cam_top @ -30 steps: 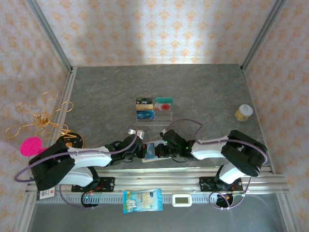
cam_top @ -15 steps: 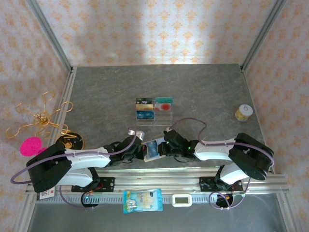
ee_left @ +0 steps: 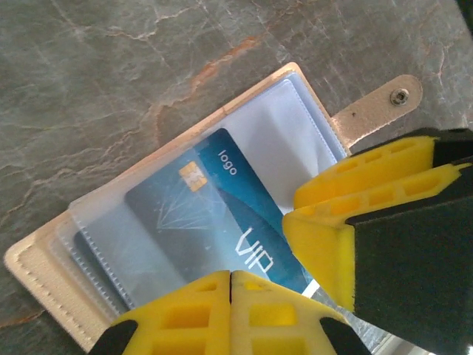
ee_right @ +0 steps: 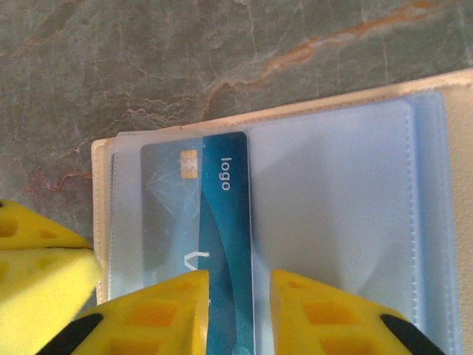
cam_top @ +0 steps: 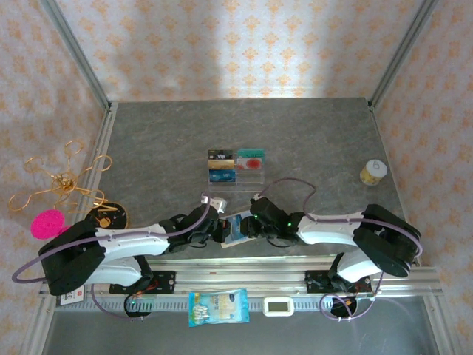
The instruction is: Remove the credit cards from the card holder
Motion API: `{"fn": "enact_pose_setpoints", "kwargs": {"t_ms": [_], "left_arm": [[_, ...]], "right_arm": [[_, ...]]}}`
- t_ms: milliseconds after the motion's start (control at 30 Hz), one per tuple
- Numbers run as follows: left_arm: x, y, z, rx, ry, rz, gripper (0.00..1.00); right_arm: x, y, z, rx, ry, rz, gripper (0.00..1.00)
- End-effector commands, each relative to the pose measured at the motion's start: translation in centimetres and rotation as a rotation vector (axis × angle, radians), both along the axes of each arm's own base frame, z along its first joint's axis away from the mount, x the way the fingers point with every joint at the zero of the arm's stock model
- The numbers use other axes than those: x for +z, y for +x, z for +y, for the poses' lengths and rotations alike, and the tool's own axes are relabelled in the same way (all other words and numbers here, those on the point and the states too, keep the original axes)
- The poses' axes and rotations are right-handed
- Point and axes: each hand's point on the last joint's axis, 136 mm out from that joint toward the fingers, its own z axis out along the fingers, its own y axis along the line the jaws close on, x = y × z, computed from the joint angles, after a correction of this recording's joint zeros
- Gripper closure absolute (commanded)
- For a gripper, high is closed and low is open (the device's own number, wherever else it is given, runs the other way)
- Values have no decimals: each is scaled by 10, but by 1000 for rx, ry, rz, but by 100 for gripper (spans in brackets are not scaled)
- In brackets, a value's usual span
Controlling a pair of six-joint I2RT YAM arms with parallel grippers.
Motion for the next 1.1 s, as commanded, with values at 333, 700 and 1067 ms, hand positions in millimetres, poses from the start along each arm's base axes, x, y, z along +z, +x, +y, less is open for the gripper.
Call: {"fn": "enact_pose_setpoints", "kwargs": {"t_ms": [333, 700, 1067], "left_arm": [[-21, 10, 5, 14, 110, 4, 100], [-44, 6, 9, -4, 146, 52, 100], [-39, 2, 14, -6, 128, 40, 100]], "right_arm": [[6, 22, 12, 91, 7, -18, 73], [-6, 5, 22, 146, 84, 60, 75], [-1, 24, -27, -71, 13, -52, 100]]}}
